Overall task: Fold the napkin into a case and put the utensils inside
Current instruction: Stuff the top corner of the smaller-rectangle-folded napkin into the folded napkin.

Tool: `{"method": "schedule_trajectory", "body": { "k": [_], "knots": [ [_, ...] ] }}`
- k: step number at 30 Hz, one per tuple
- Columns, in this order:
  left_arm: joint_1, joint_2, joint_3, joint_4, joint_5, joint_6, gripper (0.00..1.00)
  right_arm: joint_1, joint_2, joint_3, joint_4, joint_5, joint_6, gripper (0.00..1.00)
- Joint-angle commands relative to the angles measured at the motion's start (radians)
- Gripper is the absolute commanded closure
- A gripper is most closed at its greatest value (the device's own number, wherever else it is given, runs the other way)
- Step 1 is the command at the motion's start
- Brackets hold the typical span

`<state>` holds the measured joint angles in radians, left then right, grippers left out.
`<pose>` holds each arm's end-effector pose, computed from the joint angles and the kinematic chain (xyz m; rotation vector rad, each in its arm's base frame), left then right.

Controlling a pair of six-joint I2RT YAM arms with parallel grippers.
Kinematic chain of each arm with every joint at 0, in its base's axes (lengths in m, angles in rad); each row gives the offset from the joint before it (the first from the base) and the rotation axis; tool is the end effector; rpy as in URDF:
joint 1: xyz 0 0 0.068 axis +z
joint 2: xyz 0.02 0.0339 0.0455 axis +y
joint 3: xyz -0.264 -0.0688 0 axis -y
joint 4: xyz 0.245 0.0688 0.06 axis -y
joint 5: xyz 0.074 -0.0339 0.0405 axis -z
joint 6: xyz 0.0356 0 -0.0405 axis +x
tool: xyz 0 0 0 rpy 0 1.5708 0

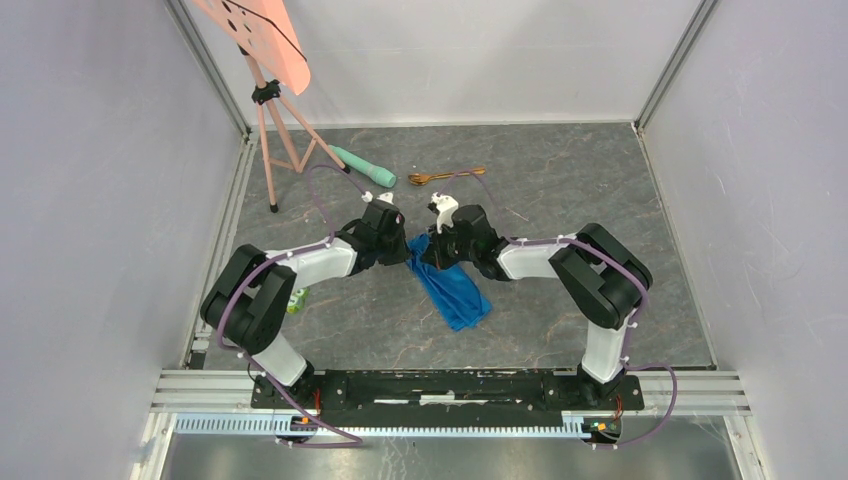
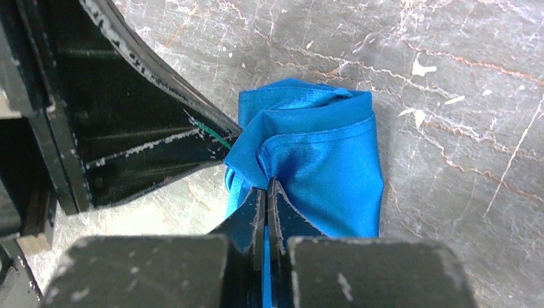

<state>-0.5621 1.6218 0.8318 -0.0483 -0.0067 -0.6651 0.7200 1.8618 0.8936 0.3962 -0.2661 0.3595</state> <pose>0.2724 -0.1713 0.1639 -0.1311 2.4817 -0.5420 0.2759 0.2544 0.1399 -0.5667 2.1906 0.8918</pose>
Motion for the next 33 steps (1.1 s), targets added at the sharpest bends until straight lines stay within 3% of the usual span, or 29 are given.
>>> {"method": "schedule_trajectory", "body": {
  "k": [1,7,15,19,28,33],
  "knots": [
    [0.005,-0.046,-0.012,0.074,0.002,-0.005,0.98,0.008,0.04,0.083,-0.035,-0.007,-0.02,1.0],
    [0.005,-0.05,-0.027,0.103,0.028,-0.013,0.98,0.015,0.14,0.123,0.023,0.03,0.033,0.98],
    [0.006,-0.058,-0.023,0.083,0.01,-0.009,0.98,0.005,0.038,0.055,0.03,-0.034,0.034,0.69],
    [0.006,-0.062,-0.029,0.07,-0.024,-0.002,0.98,-0.015,-0.019,0.027,0.036,-0.065,0.024,0.6],
    [0.008,-0.058,-0.027,0.072,-0.013,0.001,0.98,-0.024,-0.023,0.049,0.043,-0.066,0.026,0.57],
    [0.008,-0.06,-0.031,0.081,0.0,0.002,0.98,-0.024,0.046,0.094,0.058,-0.062,0.032,0.66]
  ]
}}
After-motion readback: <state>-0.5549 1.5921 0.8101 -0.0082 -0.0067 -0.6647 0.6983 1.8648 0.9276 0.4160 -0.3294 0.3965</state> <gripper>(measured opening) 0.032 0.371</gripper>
